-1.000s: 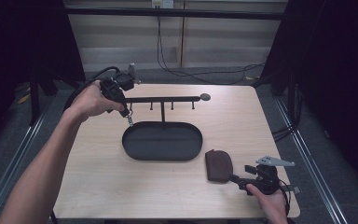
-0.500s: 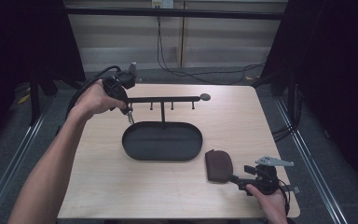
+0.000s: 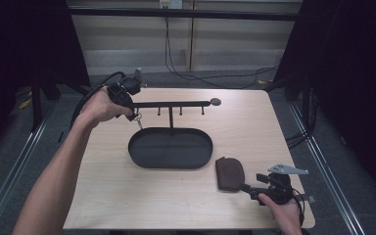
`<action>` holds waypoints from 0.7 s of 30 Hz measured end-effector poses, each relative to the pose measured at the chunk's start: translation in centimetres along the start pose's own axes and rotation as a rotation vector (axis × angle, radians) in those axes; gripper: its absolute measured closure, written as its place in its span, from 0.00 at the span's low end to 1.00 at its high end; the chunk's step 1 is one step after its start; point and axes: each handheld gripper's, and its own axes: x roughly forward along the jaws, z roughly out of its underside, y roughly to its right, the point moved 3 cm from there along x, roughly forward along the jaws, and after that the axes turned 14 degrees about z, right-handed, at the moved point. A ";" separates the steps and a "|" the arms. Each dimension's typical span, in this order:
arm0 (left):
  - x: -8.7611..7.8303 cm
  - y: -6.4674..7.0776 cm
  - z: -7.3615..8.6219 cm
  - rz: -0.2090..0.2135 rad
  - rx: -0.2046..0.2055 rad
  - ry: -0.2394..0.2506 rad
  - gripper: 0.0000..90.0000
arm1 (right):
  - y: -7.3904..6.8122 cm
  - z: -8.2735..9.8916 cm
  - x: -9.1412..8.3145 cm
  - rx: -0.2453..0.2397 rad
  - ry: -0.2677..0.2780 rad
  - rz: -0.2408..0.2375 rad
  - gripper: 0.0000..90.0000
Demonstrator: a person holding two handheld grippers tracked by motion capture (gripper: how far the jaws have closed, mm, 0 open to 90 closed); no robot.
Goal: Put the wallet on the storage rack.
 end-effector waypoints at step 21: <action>-0.2 0.0 2.7 0.045 -0.020 0.143 0.68 | 0.0 0.0 0.0 0.004 -0.005 0.002 0.21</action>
